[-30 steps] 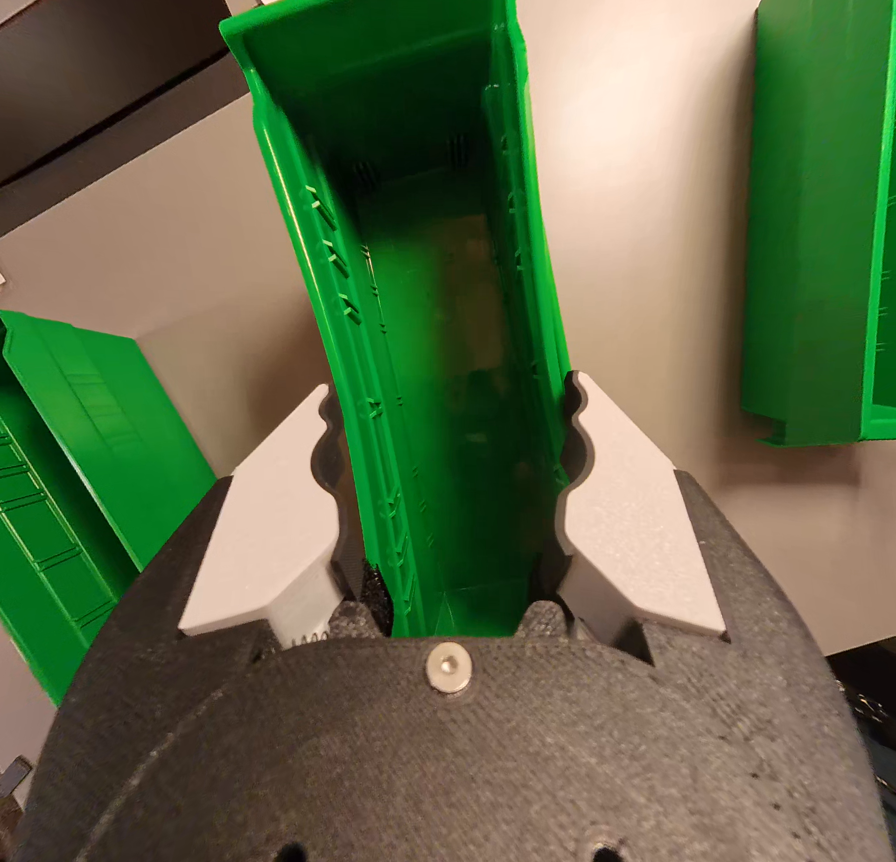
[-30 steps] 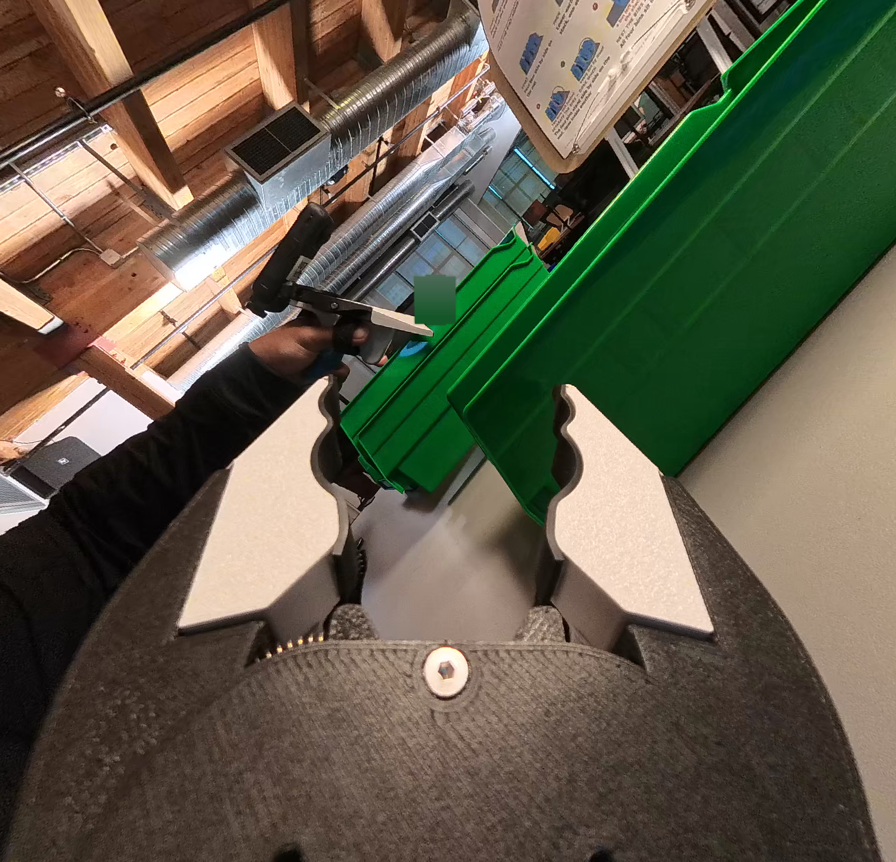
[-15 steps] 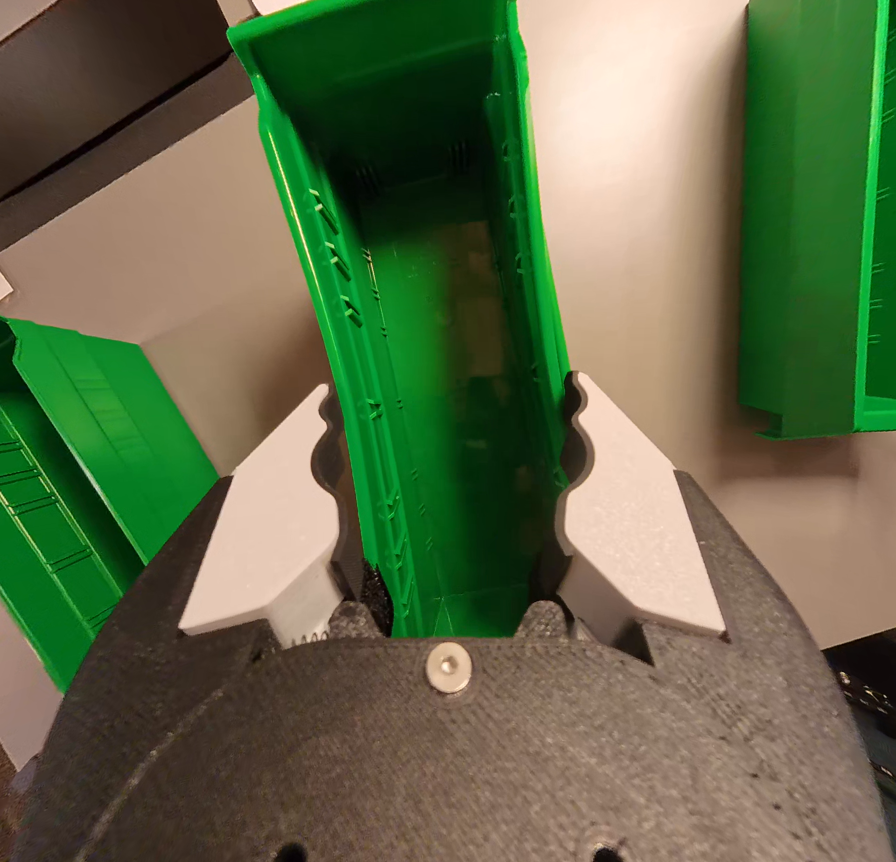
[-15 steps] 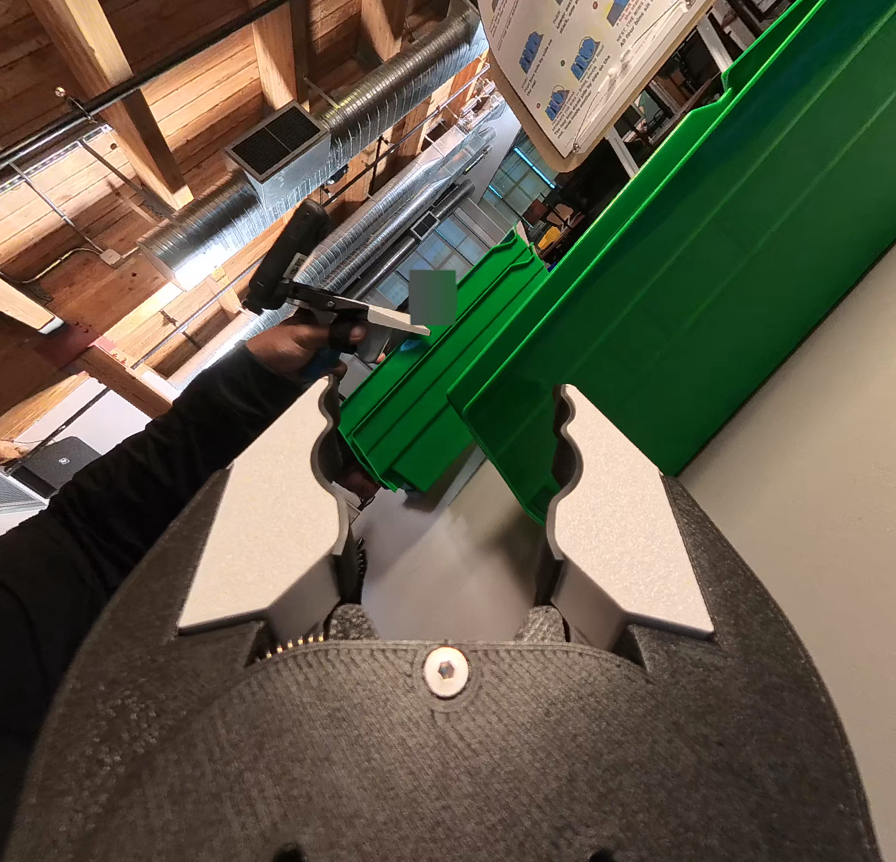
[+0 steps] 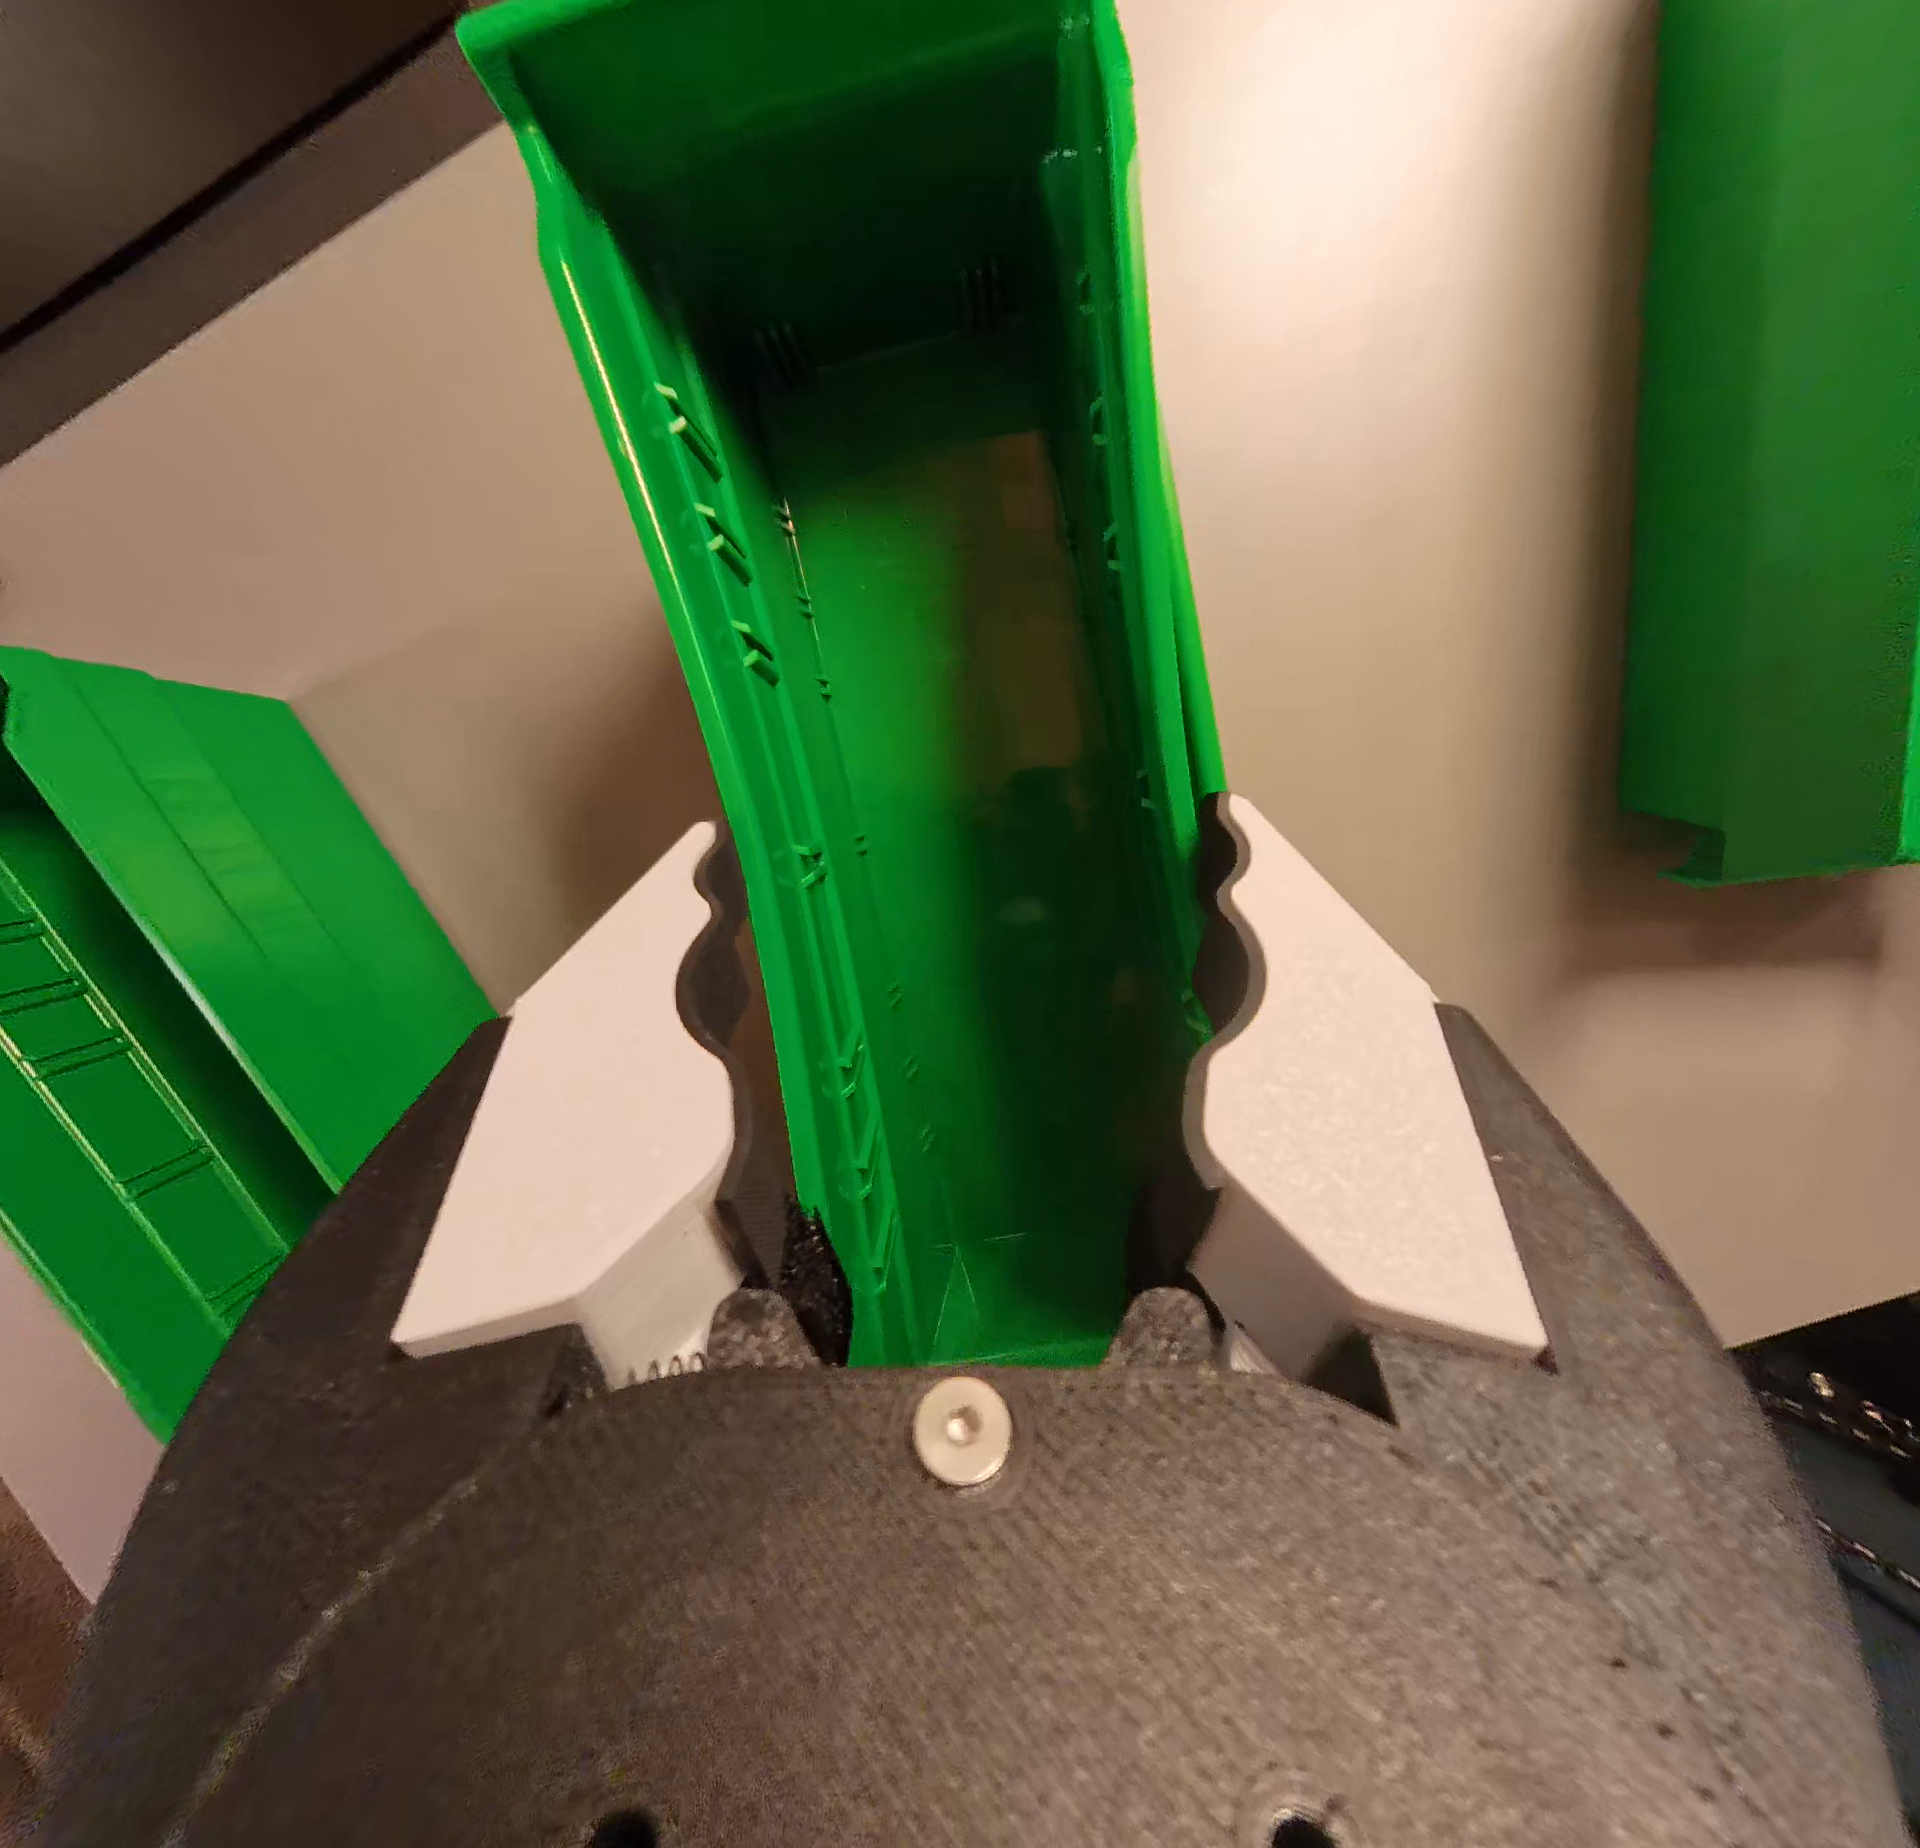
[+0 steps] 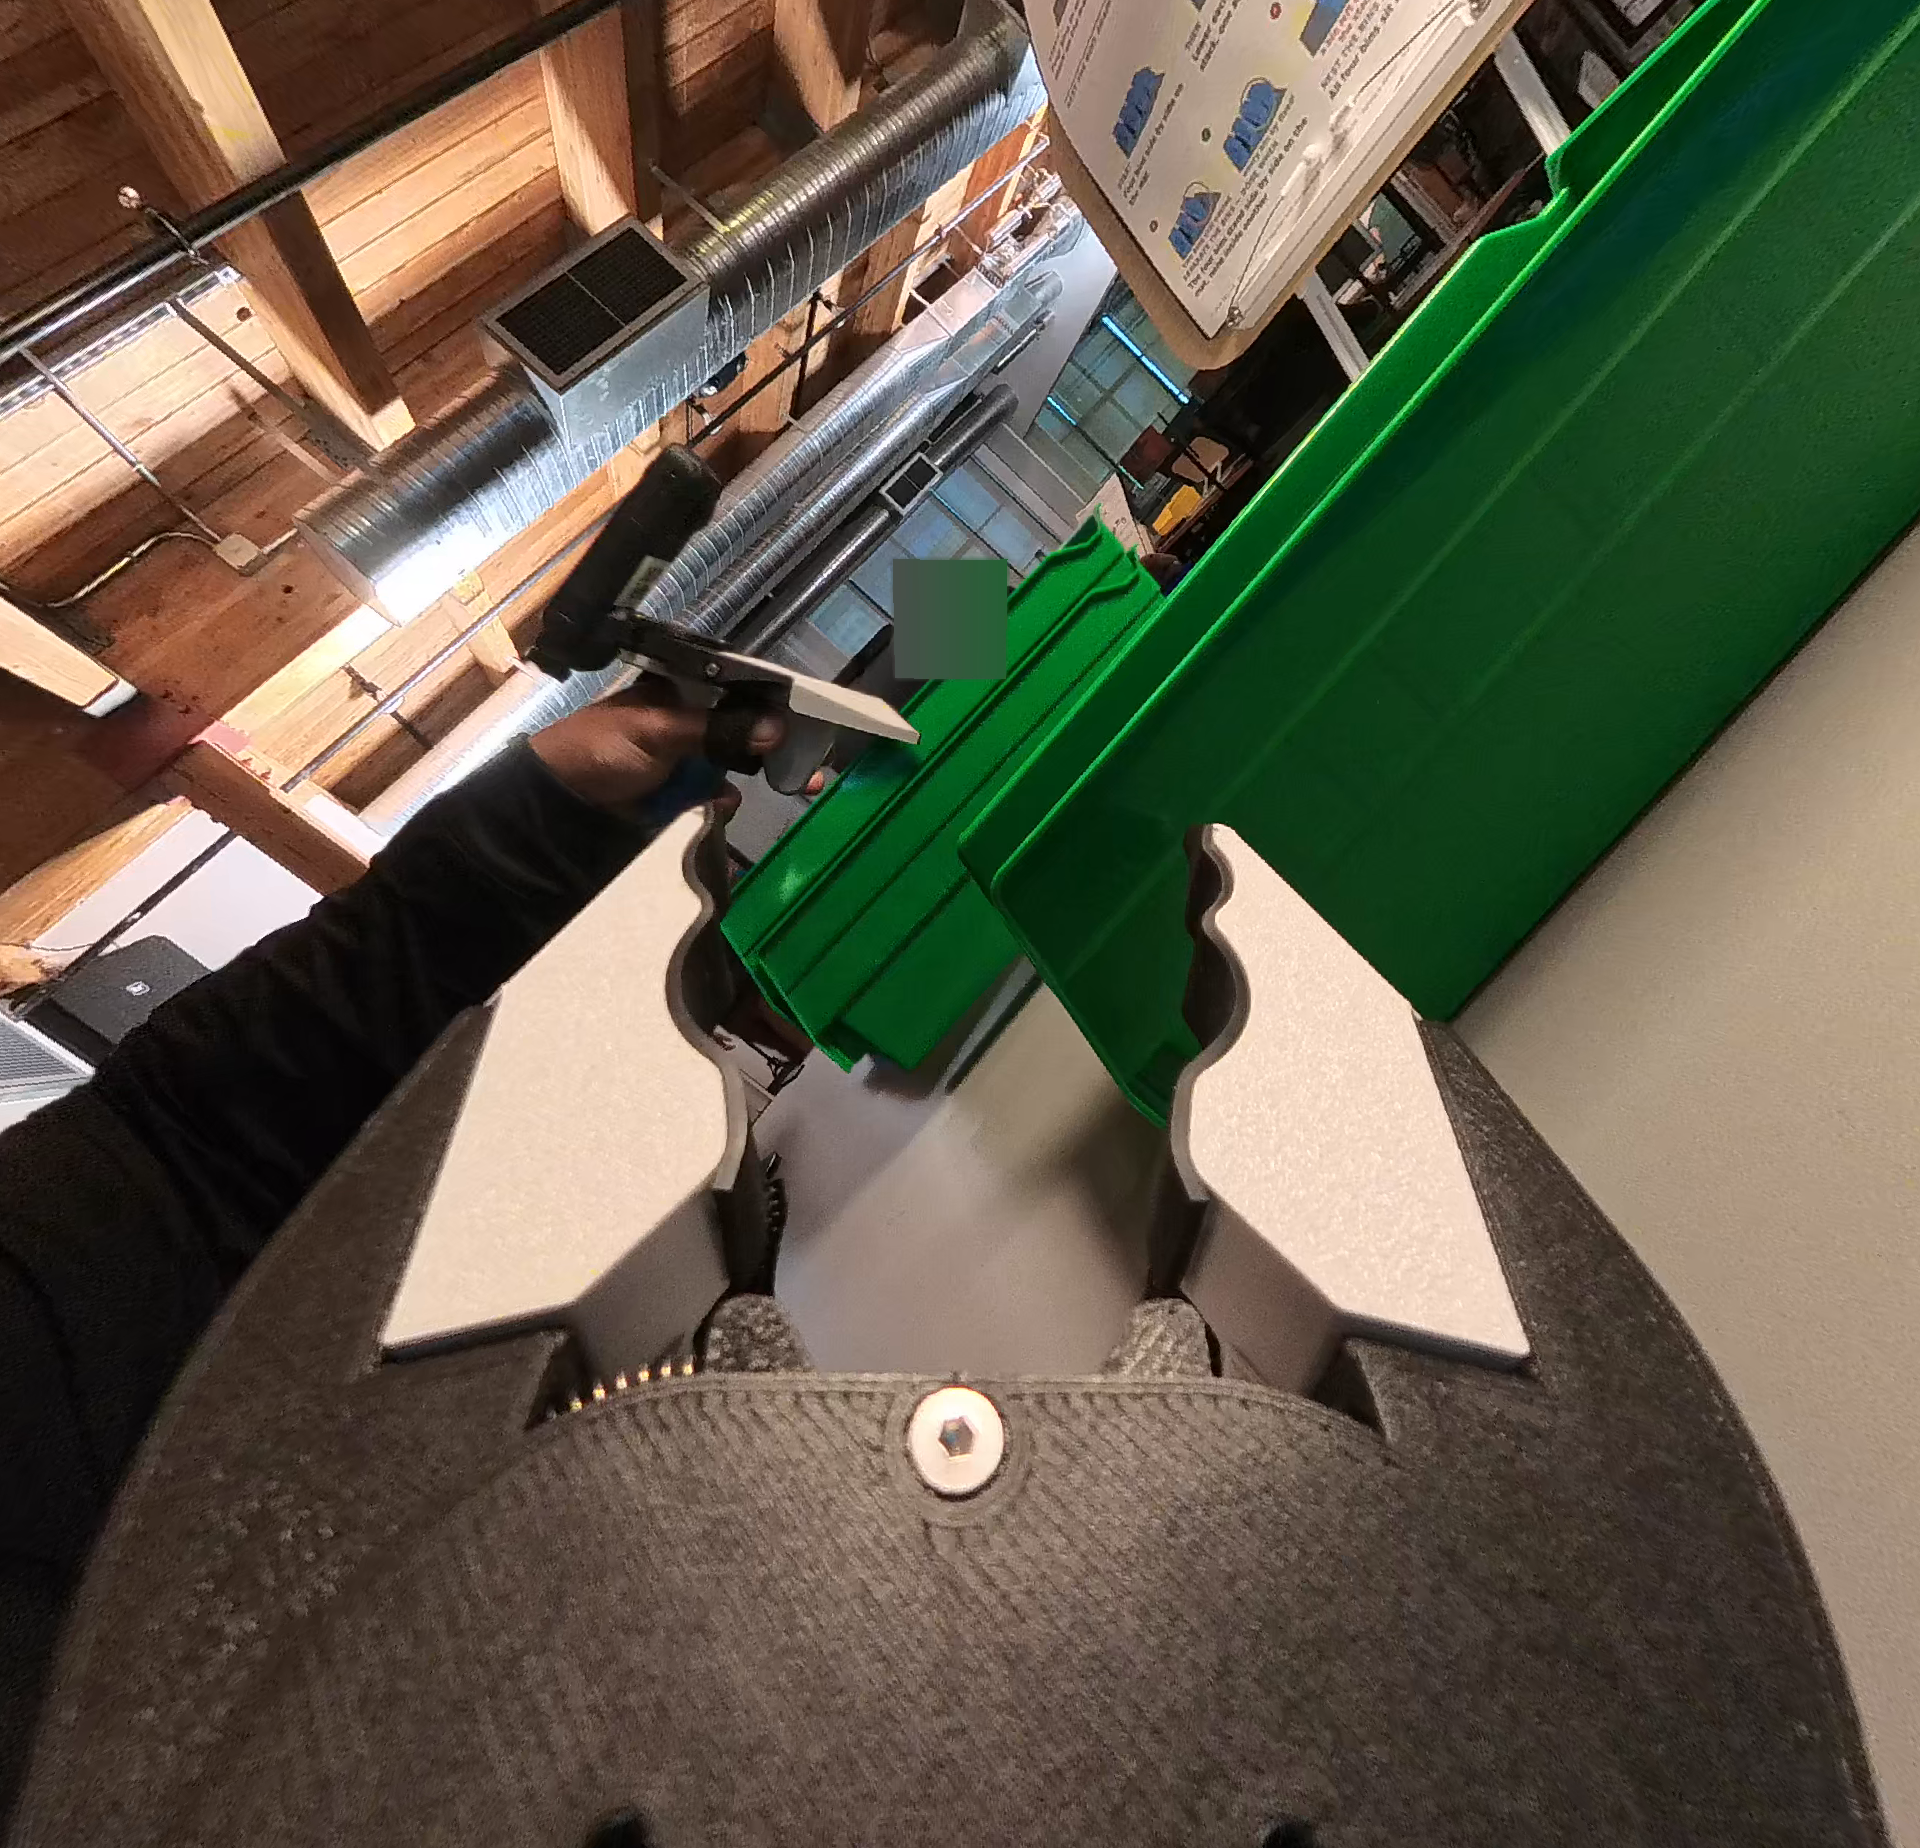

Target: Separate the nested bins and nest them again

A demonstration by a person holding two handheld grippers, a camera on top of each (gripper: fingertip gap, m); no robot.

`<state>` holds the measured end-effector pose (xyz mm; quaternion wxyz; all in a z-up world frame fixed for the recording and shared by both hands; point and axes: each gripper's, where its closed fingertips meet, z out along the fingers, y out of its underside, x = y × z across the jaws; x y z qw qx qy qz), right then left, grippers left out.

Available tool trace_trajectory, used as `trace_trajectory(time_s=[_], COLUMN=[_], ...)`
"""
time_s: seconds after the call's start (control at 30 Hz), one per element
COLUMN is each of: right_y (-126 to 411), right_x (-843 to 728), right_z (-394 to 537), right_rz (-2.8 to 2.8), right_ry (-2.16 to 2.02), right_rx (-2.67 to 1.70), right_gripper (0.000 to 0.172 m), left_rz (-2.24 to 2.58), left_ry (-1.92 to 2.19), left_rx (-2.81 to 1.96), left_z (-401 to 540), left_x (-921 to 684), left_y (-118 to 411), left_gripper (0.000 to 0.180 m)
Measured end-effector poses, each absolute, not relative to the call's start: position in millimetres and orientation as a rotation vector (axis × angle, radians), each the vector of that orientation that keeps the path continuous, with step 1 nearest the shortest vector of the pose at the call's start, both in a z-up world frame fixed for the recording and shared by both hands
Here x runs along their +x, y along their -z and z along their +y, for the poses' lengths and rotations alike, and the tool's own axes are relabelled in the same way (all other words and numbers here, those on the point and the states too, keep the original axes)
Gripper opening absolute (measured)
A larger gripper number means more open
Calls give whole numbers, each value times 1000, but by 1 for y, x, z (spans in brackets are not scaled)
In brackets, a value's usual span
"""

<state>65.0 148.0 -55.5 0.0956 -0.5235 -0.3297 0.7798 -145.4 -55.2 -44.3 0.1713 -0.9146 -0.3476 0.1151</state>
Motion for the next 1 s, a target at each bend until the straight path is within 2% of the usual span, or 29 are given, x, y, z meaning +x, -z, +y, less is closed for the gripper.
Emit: trace_trajectory(time_s=[1.0], right_y=[56], right_x=[65], right_z=[148], right_rz=[-980], right_ry=[-2309], right_rx=[-1550], right_gripper=[89], left_rz=[-967], left_ry=[-343], left_rx=[-2553], left_z=[-56], left_x=[-145], left_y=[36], left_gripper=[86])
